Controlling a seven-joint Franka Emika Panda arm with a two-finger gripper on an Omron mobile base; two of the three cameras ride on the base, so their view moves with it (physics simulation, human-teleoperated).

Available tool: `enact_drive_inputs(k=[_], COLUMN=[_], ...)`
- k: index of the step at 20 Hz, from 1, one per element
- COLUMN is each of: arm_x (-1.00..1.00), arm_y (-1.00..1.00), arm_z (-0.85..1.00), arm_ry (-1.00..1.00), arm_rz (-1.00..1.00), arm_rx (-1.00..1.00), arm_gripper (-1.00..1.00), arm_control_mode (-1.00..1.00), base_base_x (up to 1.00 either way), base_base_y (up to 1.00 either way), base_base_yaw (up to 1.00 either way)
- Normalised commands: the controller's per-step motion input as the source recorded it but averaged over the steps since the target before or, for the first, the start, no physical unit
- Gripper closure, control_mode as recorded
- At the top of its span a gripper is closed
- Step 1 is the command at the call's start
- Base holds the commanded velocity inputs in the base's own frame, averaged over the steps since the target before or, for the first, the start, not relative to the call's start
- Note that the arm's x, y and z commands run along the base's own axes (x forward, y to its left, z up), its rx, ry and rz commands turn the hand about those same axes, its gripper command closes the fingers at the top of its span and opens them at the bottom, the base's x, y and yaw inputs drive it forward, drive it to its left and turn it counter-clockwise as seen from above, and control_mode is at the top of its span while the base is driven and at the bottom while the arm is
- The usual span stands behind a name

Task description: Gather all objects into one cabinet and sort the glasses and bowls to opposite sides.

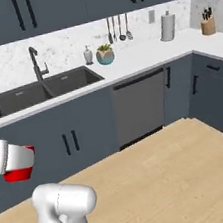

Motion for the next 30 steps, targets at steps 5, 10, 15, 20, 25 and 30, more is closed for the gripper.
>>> enact_drive_inputs(k=[5, 10, 15, 20, 25, 30], arm_x=[0.0, 0.0, 0.0, 0.0, 0.0, 0.0], arm_y=[0.0, 0.0, 0.0, 0.0, 0.0, 0.0], arm_z=[0.0, 0.0, 0.0, 0.0, 0.0, 0.0], arm_ry=[0.0, 0.0, 0.0, 0.0, 0.0, 0.0], arm_rz=[0.0, 0.0, 0.0, 0.0, 0.0, 0.0], arm_rx=[0.0, 0.0, 0.0, 0.0, 0.0, 0.0], arm_gripper=[1.0, 1.0, 1.0, 1.0, 1.0, 1.0], arm_control_mode=[1.0, 1.0, 1.0, 1.0, 1.0, 1.0], base_base_x=[-0.98, -0.79, -0.62, -0.38, -0.07, 0.0], base_base_y=[0.69, 0.73, 0.75, 0.54, 0.0, -0.65], base_base_yaw=[0.39, 0.3, 0.33, 0.42, 0.47, 0.51])
